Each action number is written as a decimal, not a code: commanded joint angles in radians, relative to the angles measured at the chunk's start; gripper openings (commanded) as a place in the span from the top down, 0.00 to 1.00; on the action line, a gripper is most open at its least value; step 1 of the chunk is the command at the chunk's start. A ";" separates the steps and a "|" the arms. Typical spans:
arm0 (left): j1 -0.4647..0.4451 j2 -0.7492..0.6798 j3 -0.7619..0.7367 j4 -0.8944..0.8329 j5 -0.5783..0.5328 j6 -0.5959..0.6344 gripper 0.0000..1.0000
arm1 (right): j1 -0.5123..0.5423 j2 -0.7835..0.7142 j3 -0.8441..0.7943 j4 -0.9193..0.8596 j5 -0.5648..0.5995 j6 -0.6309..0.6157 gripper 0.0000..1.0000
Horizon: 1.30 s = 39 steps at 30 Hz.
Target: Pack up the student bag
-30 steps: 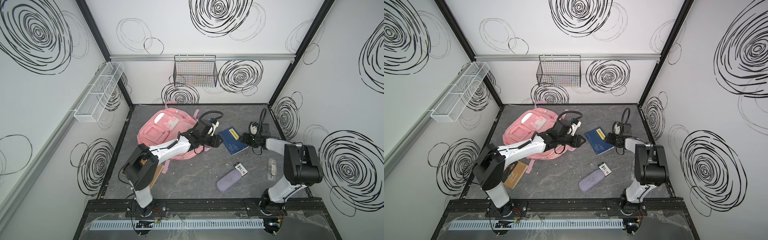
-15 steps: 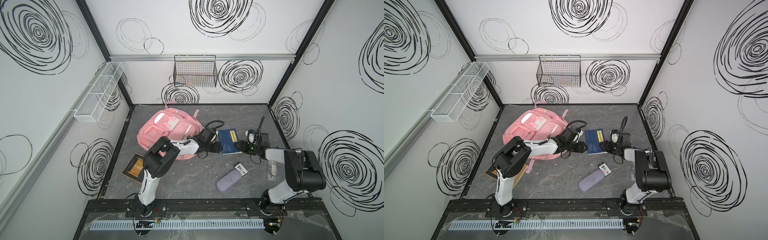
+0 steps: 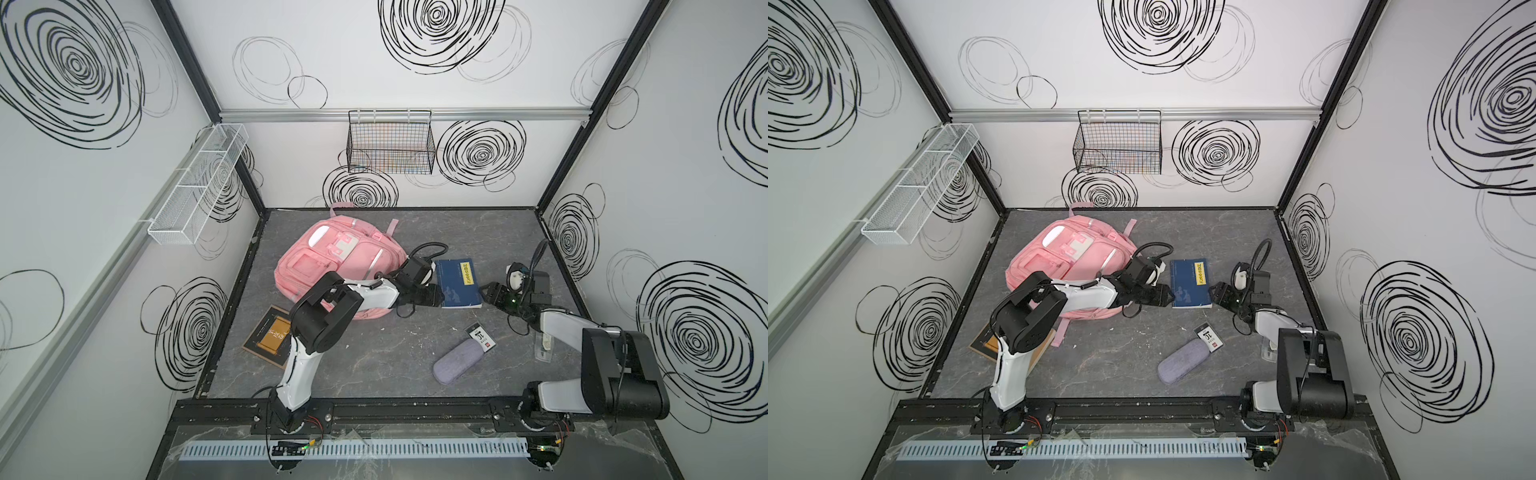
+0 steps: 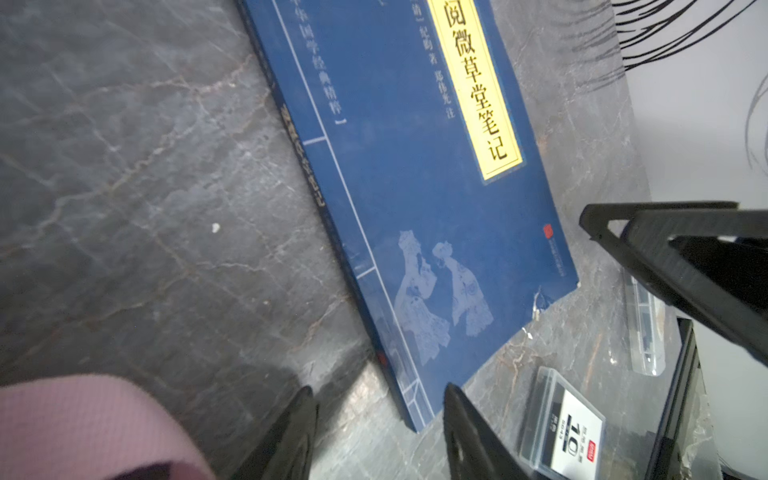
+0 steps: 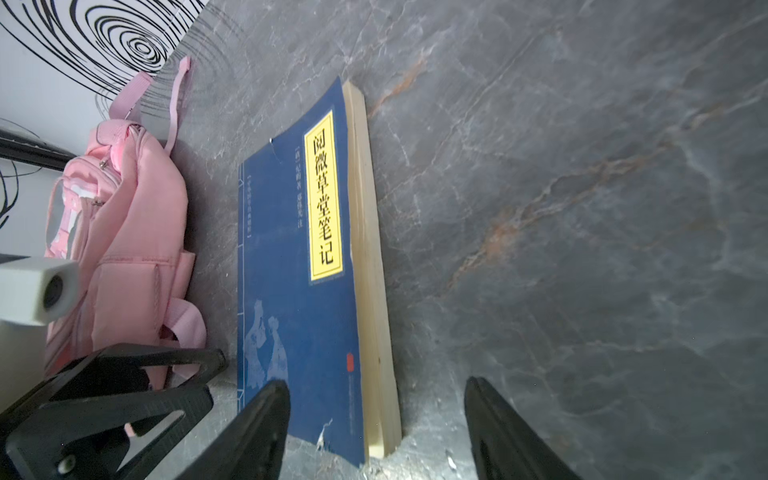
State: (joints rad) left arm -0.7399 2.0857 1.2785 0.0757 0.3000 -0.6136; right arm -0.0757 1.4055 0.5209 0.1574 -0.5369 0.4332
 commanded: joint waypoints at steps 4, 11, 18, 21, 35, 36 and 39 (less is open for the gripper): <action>0.027 0.070 0.098 -0.012 -0.005 0.007 0.47 | 0.028 0.185 0.143 -0.050 0.013 -0.023 0.32; 0.019 0.121 0.122 -0.003 0.042 -0.016 0.49 | 0.121 0.308 0.188 -0.019 -0.125 0.009 0.35; 0.020 0.117 0.078 0.051 0.072 -0.046 0.49 | 0.123 0.274 0.151 0.108 -0.285 0.110 0.40; 0.019 0.117 0.068 0.061 0.077 -0.049 0.50 | 0.114 0.248 0.129 0.180 -0.356 0.168 0.46; 0.033 0.083 0.026 0.091 0.098 -0.062 0.50 | 0.094 0.208 0.134 0.105 -0.328 0.152 0.65; 0.037 0.071 0.024 0.092 0.100 -0.061 0.50 | 0.088 0.199 0.131 0.100 -0.326 0.145 0.73; 0.053 0.028 0.018 0.092 0.115 -0.062 0.50 | 0.078 0.167 0.152 0.045 -0.314 0.109 0.83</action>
State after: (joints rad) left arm -0.7010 2.1639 1.3231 0.1875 0.3901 -0.6628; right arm 0.0093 1.6276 0.6426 0.2543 -0.8490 0.5884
